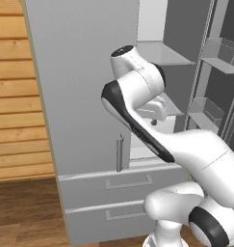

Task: Grab a lemon wedge from the fridge and one ice cube from the ice bowl, and put them in the glass of lemonade.

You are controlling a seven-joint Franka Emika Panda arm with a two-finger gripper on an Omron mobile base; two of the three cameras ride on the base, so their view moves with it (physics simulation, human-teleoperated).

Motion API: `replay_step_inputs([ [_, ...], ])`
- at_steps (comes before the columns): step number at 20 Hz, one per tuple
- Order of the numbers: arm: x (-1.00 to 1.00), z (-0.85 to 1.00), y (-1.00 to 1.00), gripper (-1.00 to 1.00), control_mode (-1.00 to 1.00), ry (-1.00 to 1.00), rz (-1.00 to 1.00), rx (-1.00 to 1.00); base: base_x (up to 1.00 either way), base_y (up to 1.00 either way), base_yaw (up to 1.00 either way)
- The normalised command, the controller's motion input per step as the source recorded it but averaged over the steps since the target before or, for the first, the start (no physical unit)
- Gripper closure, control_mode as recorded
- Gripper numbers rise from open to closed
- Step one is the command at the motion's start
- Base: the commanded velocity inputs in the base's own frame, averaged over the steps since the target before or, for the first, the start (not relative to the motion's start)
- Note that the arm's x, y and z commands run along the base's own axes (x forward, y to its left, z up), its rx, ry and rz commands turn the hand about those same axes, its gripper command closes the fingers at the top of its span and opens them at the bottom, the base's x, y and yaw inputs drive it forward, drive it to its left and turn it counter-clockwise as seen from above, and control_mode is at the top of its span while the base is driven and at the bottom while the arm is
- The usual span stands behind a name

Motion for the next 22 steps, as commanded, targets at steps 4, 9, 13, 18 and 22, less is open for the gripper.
replay_step_inputs([
  [4, 0.02, -0.65, -0.15, -1.0, -1.0, 0.07, 0.2, -0.09, 0.0, 0.0, 0.0],
  [9, 0.25, -0.98, -0.22, -1.0, -1.0, -0.16, 0.05, 0.17, 0.0, 0.0, 0.0],
  [13, 0.07, -0.53, -0.07, -1.0, -1.0, -0.17, 0.15, 0.31, 0.0, 0.0, 0.0],
  [18, 0.33, -0.01, 0.01, -1.0, -1.0, -0.06, 0.32, 0.08, 0.0, 0.0, 0.0],
  [22, 0.48, -0.16, 0.12, -1.0, -1.0, 0.0, 0.34, -0.01, 0.0, 0.0, 0.0],
])
